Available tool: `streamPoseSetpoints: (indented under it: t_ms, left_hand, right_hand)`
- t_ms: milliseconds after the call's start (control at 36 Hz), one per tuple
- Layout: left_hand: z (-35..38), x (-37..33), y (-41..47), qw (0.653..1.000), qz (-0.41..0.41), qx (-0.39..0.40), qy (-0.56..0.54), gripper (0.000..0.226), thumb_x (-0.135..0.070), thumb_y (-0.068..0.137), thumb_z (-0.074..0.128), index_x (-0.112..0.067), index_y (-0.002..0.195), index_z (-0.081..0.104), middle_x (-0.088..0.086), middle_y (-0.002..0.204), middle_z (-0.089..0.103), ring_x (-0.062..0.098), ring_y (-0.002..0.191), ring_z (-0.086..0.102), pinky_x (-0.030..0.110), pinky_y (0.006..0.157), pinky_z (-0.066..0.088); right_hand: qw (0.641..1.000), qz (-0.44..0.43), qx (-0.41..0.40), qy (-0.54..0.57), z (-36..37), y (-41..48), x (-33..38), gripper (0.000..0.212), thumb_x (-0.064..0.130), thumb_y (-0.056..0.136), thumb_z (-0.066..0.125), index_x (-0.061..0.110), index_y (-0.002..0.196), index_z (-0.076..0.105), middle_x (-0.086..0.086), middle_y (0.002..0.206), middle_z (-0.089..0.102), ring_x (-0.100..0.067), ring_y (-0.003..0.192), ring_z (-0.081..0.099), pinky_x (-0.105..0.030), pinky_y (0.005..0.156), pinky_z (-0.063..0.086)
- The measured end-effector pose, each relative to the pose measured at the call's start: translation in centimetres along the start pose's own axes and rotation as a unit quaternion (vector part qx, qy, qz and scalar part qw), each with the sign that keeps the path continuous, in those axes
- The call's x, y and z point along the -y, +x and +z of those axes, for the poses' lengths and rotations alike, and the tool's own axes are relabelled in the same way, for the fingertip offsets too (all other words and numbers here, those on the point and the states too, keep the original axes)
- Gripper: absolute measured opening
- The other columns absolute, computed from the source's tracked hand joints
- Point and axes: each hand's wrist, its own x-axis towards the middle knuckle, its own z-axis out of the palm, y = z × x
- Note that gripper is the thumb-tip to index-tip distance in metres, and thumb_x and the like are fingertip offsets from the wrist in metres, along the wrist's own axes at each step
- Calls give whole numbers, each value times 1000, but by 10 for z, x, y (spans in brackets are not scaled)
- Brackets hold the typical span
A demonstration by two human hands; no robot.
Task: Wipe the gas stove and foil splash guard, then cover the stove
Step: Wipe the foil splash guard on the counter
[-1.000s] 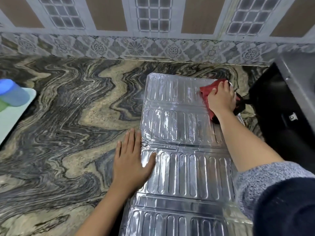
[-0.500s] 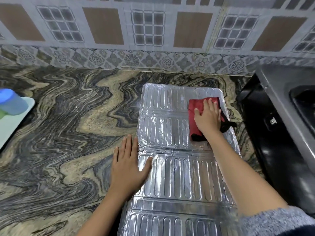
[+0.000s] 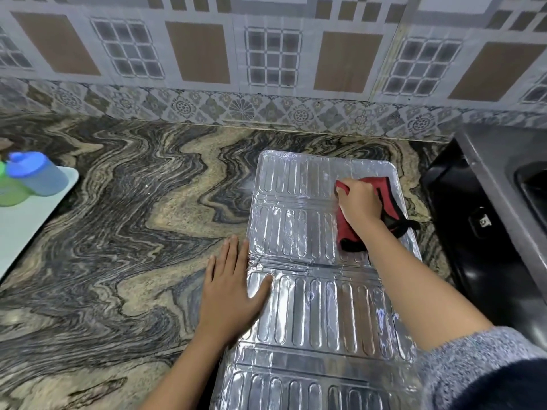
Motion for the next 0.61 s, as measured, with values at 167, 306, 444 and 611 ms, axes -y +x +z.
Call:
streamPoseSetpoints:
  t_ms: [167,306,444,611]
  left_hand:
    - [6,10,5,1000,-1,17,-25,86,-76,79,20,-30,149,-4,-12,155,-12,5,144,-9,34,118,-5]
    - [13,20,3,991,-44,30,-122,92,-81,68,29,-31,145,25,-19,149,19,2,138,14,33,117,4]
    - [19,27,3,967,-107,30,-228,77,-68,71,45,-23,134,45,-6,134,51,18,124,47,41,105,37]
    - [-21,-13,4,953,-72,-17,-294,60,-50,81,60,-21,132,46,-9,134,48,10,124,45,27,105,35]
  right_hand:
    - [996,5,-8,91,1,-13,1,20,16,92,53,7,101,68,-17,86,69,-32,75,62,-35,63,50]
    - [988,0,17,155,9,-27,3,23,19,92,54,9,106,68,-12,92,70,-26,85,62,-25,66,39]
    - [973,-30,64,221,11,-43,17,20,12,89,58,7,105,69,-6,96,69,-16,89,60,-17,74,38]
    - [954,-60,76,285,-34,-71,51,19,15,89,58,11,103,69,0,96,69,-11,91,61,-25,87,47]
